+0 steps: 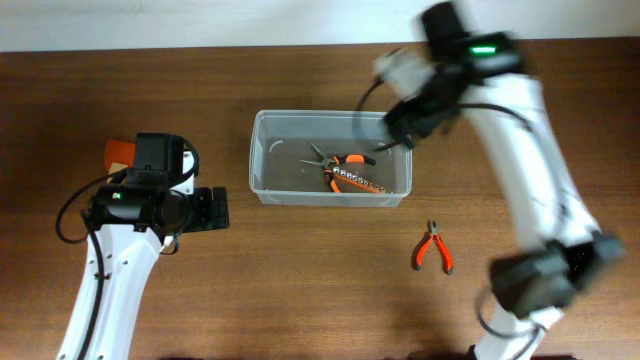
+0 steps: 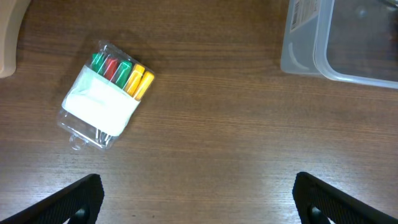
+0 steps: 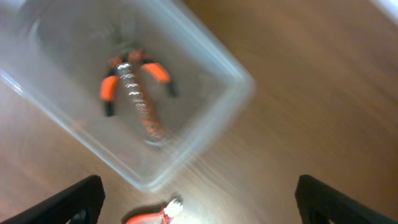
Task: Pack container
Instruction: 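Lower the socket rail into the container beside the pliers, release, then move the right gripper down to the small red-black pliers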
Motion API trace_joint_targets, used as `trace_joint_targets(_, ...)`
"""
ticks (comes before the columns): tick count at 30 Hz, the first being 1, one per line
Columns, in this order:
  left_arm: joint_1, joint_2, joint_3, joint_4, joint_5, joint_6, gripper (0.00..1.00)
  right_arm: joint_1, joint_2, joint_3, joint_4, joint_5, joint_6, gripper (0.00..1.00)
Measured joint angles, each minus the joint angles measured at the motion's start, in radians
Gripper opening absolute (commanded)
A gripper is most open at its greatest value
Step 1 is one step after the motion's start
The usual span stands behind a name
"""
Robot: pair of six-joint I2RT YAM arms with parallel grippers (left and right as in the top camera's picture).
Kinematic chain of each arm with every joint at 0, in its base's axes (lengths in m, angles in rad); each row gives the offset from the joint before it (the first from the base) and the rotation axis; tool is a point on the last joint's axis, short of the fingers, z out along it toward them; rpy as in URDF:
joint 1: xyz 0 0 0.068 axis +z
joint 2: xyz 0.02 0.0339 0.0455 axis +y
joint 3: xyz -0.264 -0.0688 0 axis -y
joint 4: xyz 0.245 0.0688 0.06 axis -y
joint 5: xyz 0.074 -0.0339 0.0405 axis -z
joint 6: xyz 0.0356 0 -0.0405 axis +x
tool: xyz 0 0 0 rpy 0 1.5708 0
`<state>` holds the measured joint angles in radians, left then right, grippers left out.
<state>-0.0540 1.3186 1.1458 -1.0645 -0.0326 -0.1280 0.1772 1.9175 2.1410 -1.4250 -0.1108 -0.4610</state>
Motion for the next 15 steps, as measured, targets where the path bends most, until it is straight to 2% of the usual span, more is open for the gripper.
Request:
trace_joint_targets(5,0.0,0.0,0.0,0.0,0.0,0.0,0.99,-0.183,-0.131,0.019,-0.174,0.035,0.183,0.99)
trace_joint_targets(11,0.0,0.0,0.0,0.0,0.0,0.004,0.99,-0.227,-0.144,-0.017,-0.266,0.036,0.3,0.99)
trace_joint_targets(15,0.0,0.0,0.0,-0.001,0.0,0.004,0.99,-0.222,-0.249,-0.183,-0.267,0.035,0.351,0.99)
